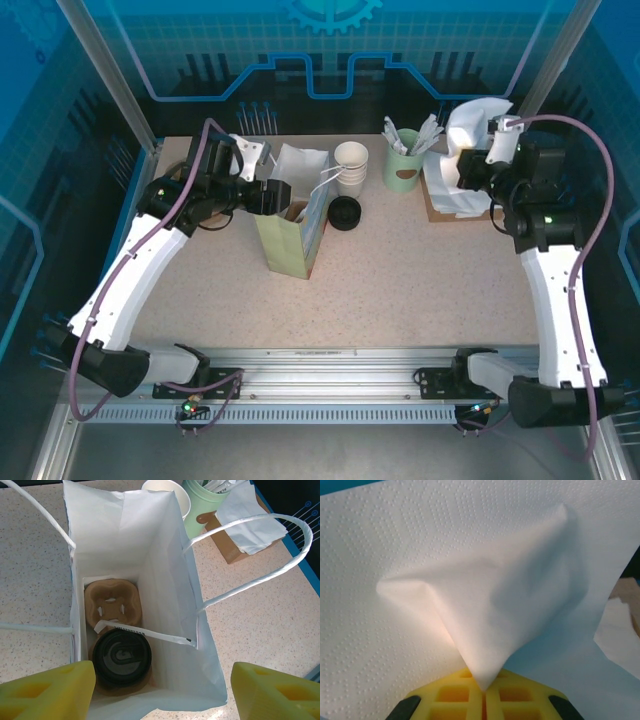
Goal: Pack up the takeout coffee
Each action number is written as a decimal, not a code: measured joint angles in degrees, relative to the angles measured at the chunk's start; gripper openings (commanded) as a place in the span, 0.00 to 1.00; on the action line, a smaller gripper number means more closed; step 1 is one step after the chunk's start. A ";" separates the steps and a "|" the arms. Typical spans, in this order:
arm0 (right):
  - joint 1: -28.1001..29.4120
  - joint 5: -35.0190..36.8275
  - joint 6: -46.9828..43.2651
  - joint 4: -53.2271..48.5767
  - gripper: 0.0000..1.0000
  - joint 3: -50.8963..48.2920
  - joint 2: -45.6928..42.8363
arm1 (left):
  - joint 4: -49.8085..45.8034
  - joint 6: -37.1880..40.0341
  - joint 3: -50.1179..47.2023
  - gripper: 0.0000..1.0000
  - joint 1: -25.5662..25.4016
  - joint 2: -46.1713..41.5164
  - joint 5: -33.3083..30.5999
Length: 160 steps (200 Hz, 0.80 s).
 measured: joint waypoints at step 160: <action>41.29 -6.36 -2.95 1.14 0.09 26.88 28.55 | 1.38 -1.73 -6.29 0.73 8.07 -10.78 -5.38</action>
